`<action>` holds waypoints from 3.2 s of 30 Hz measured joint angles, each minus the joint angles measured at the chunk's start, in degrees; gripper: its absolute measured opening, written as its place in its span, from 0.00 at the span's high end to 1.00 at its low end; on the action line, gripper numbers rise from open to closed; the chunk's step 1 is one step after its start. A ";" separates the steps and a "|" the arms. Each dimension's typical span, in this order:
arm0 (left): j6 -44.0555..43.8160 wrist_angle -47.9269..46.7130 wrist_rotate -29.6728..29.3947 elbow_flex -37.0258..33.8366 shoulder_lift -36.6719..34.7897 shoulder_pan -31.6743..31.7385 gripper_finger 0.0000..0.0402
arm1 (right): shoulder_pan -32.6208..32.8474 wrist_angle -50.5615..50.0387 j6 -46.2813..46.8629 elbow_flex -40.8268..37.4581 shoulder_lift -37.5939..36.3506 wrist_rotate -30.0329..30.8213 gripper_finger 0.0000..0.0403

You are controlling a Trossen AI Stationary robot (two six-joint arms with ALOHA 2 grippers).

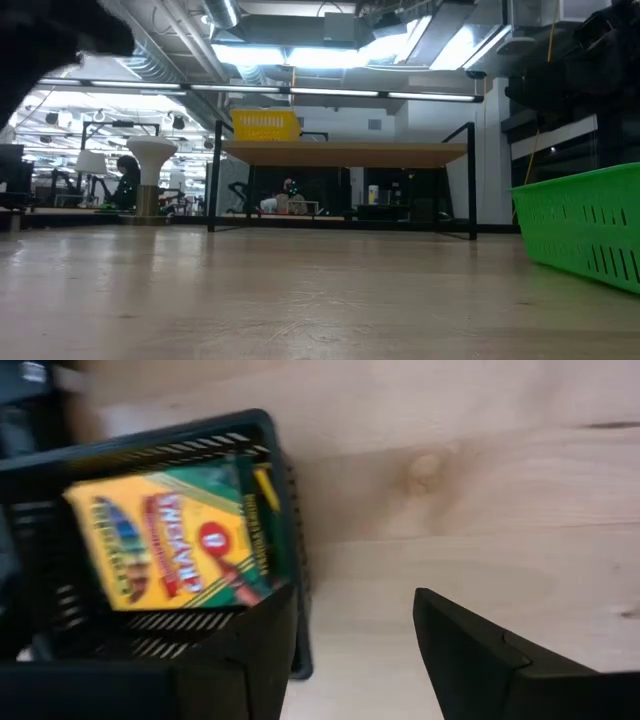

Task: Pick & Place Office Desk Supplies
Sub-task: Put the black bin with crayon boxes on the shelf

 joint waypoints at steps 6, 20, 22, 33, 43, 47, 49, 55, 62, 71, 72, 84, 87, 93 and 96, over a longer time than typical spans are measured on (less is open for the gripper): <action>-0.08 5.05 -0.08 -5.49 -3.45 0.94 0.51 | 0.00 0.00 0.00 0.00 0.00 0.00 0.46; -5.53 18.94 0.30 -18.20 -11.59 -0.71 0.51 | 0.00 0.00 -0.01 0.00 0.00 -0.02 0.46; -5.21 18.55 0.52 -18.38 -11.49 -0.72 0.51 | 0.00 0.00 -0.01 0.00 0.00 -0.02 0.46; -4.00 17.71 0.81 -20.17 -11.60 -0.72 0.53 | -0.01 0.00 -0.02 0.00 0.00 -0.02 0.46; -3.25 18.79 0.04 -20.85 -11.60 -0.67 0.72 | 0.00 0.00 0.00 0.00 0.00 -0.02 0.46; -1.52 17.62 0.09 -20.85 -11.60 -0.67 0.77 | 0.00 0.00 0.00 0.00 0.00 -0.02 0.46; -0.59 17.47 -0.09 -20.85 -11.60 -0.67 0.81 | -0.02 0.00 -0.02 0.00 0.00 -0.02 0.46; 0.48 18.25 -0.68 -20.85 -11.60 -0.67 0.97 | 0.00 -0.01 -0.01 0.00 0.00 -0.02 0.46; 3.22 21.90 -2.78 -19.97 -11.97 -0.67 0.98 | 0.00 0.00 -0.01 0.00 0.00 -0.02 0.46; 8.22 13.43 -17.85 -9.06 -18.29 0.74 0.99 | 0.00 0.00 -0.02 0.00 0.00 -0.02 0.46; 10.53 12.24 -18.27 -7.24 -18.82 1.35 0.99 | 0.00 0.00 -0.01 0.00 0.00 -0.02 0.46; 43.21 -9.68 -9.30 9.58 -15.40 13.16 0.99 | 0.00 0.00 -0.02 0.00 0.00 -0.02 0.46; 48.87 -13.94 -9.98 12.65 -13.71 15.43 0.99 | 0.00 -0.01 -0.01 0.00 0.00 -0.02 0.46; 57.94 -15.73 -13.75 16.75 -11.48 18.02 0.99 | 0.00 0.00 0.00 0.00 0.00 -0.02 0.46; 60.87 -15.95 -15.48 17.05 -10.55 18.63 0.99 | 0.00 0.00 -0.02 0.00 0.00 -0.02 0.46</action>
